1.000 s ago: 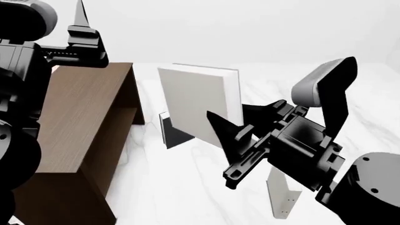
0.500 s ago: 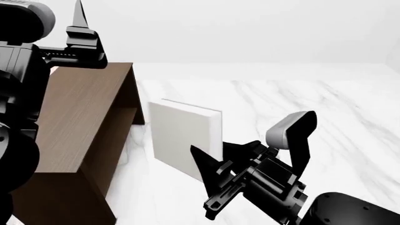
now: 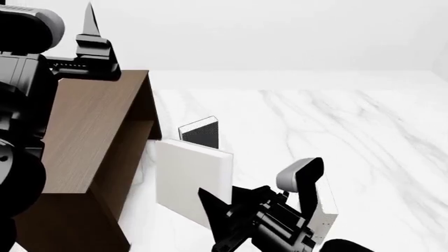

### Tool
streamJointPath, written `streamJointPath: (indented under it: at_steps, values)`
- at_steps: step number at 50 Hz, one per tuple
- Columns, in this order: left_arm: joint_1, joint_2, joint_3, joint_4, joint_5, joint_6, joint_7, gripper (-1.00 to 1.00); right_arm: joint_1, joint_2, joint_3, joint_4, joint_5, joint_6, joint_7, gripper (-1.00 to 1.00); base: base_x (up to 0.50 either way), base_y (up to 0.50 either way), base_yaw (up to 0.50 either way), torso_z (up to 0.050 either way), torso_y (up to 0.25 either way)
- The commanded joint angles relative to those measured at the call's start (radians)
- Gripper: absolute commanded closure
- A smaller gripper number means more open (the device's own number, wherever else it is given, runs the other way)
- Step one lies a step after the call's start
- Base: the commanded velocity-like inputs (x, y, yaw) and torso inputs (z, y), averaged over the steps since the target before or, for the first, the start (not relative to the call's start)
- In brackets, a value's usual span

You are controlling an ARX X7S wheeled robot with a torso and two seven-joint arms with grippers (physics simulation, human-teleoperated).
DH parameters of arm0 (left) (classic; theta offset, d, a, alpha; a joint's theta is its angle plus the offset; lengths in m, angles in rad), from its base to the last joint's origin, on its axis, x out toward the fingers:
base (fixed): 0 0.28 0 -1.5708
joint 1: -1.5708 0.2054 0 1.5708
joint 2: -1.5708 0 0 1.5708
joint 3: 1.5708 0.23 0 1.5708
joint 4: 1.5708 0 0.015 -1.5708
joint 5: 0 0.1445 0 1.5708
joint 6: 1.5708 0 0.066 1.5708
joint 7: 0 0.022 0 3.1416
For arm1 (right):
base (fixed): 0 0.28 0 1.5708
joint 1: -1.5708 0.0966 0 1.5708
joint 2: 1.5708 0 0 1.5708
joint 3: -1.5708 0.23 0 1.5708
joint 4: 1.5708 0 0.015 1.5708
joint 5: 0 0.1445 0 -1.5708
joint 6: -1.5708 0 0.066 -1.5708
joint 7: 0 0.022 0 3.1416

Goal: Pick up the book on the right and place it under the cabinet shelf.

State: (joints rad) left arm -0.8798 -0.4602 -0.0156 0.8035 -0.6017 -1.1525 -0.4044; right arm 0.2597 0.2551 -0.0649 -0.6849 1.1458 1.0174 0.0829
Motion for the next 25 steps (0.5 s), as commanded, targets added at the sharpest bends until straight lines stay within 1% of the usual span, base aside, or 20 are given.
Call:
streamJointPath:
  at_steps: [1,18,25]
  values:
    - [0.024,-0.005,-0.003,-0.004,0.003,0.022,0.0,-1.0,-0.06,-0.043,-0.033,0.037,-0.046,-0.073,-0.083,1.0,0.0,0.0,0.0,0.0,0.0]
    - [0.032,-0.01,-0.004,-0.004,-0.001,0.032,-0.005,-1.0,-0.105,-0.086,-0.073,0.157,-0.089,-0.147,-0.149,1.0,0.0,0.0,0.0,0.001,0.001]
    - [0.033,-0.01,-0.002,-0.004,-0.002,0.035,-0.009,-1.0,-0.114,-0.112,-0.072,0.23,-0.079,-0.174,-0.171,1.0,0.0,0.0,0.0,0.0,0.001]
